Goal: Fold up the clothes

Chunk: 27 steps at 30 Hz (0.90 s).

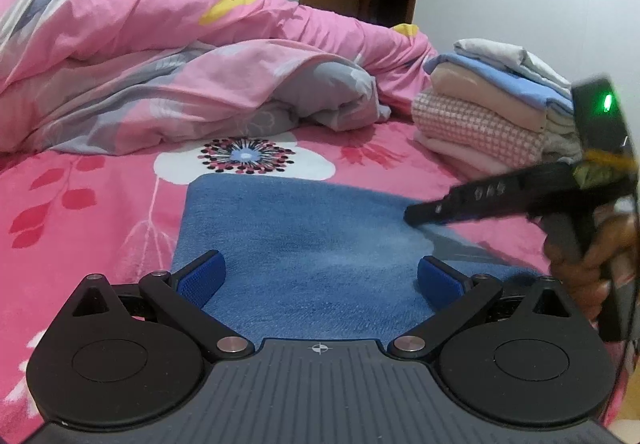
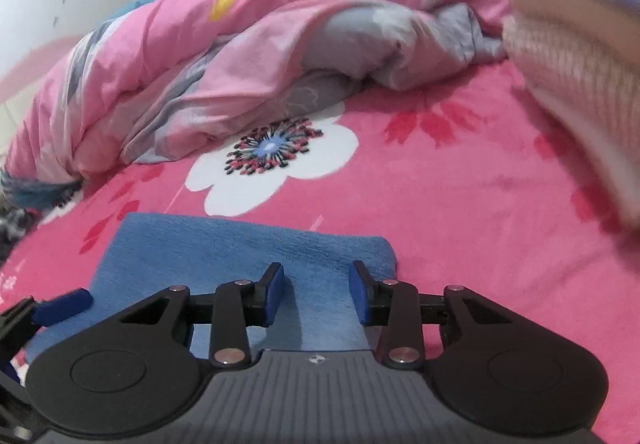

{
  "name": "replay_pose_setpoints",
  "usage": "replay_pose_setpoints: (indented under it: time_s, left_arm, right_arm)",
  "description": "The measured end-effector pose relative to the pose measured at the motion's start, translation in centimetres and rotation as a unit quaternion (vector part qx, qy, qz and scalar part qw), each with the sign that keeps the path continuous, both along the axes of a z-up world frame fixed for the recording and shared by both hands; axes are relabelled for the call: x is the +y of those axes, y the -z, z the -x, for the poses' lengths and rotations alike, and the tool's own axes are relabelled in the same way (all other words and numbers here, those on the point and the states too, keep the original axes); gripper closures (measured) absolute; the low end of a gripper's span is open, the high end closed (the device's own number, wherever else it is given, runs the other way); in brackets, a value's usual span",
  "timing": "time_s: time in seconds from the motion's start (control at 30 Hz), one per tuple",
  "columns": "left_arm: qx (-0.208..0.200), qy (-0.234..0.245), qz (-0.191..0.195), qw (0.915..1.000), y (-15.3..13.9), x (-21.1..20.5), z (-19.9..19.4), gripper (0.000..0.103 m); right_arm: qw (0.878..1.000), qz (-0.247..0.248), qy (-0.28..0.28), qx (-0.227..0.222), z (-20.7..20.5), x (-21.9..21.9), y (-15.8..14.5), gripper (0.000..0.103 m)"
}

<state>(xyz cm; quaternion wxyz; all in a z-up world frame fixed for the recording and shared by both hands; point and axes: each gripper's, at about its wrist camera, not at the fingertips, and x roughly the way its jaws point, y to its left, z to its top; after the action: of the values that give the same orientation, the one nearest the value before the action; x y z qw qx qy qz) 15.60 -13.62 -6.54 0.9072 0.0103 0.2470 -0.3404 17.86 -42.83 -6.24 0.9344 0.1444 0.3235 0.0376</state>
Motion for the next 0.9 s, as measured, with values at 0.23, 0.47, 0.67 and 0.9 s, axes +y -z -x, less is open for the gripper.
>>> replay_pose_setpoints:
  time_s: [0.23,0.47,0.67,0.9]
  left_arm:
    - [0.005,-0.005,0.007,0.9999,-0.2,0.4,-0.1,0.000]
    - [0.012,-0.006,0.014,0.9998,-0.2,1.2,-0.1,0.000]
    - [0.019,-0.009,0.020,0.9996,-0.2,1.5,-0.4,0.000]
    - [0.032,-0.010,0.031,0.9990,-0.3,2.1,-0.7,0.000]
  right_arm:
    - [0.998,0.020,-0.060,0.014,-2.0,3.6,-1.3,0.064]
    - [0.995,0.036,-0.085,0.038,-3.5,5.5,-2.9,0.063]
    - [0.987,0.033,-0.152,0.043,-6.1,8.6,-2.6,0.064]
    - [0.982,0.035,-0.175,0.064,-7.4,9.9,-2.8,0.063]
